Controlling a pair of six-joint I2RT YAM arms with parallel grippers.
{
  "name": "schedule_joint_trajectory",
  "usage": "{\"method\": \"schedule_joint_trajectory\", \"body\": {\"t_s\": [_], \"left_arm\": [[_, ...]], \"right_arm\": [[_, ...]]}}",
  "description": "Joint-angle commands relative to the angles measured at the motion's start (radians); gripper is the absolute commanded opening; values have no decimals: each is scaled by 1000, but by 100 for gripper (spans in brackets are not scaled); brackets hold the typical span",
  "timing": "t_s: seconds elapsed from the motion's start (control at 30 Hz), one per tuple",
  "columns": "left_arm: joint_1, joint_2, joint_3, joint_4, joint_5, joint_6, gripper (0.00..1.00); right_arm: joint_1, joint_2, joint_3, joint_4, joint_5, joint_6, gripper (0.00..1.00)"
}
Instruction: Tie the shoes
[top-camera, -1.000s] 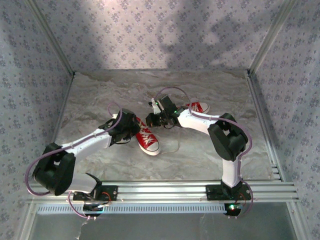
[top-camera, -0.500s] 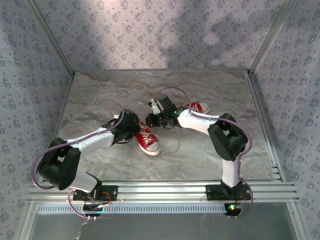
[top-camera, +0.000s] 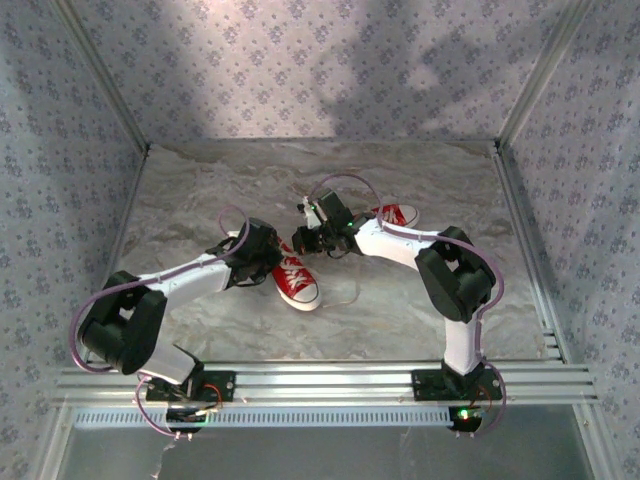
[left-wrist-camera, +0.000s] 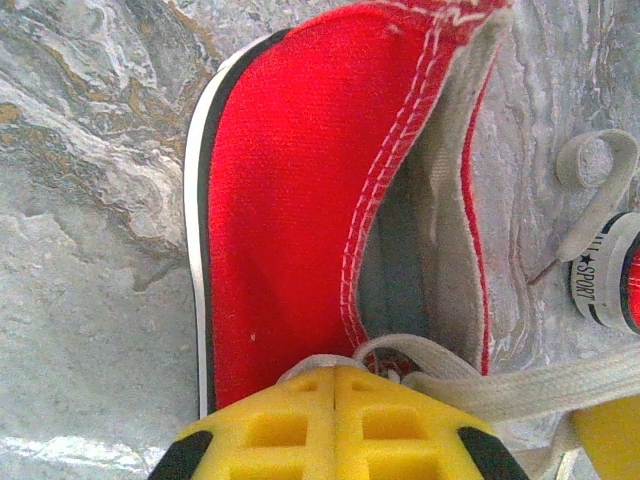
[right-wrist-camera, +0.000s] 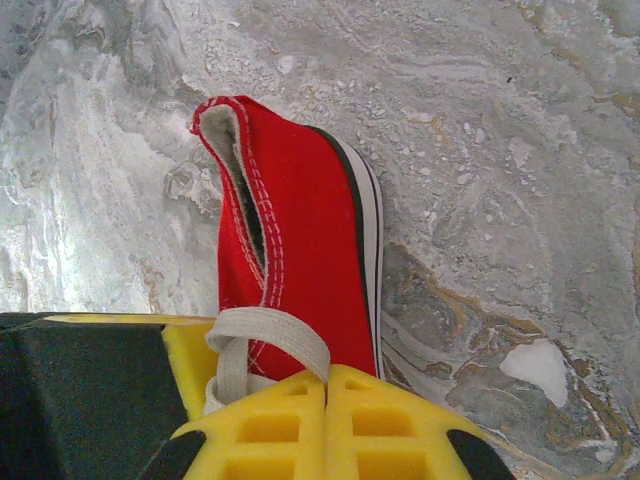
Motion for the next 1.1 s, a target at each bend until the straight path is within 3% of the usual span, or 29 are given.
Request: {"method": "schedule_joint_trajectory", "body": {"t_s": [0.0, 0.37, 0.67, 0.8, 0.9, 1.07], "left_arm": [[4, -41, -23, 48, 4, 27, 0], [34, -214, -154, 210, 88, 108, 0], [90, -270, -223, 288, 229, 167, 0], [92, -288, -202, 153, 167, 173, 1], [102, -326, -217, 52, 60, 127, 16], [150, -348, -246, -9, -23, 79, 19]], "right_arm": [[0, -22, -3, -33, 27, -13, 0], [-4, -14, 6, -44, 36, -21, 0], [1, -24, 8, -50, 42, -21, 0], [4, -12, 21, -70, 60, -33, 0], [10, 3, 42, -99, 93, -49, 0], [22, 14, 65, -128, 109, -75, 0]]}}
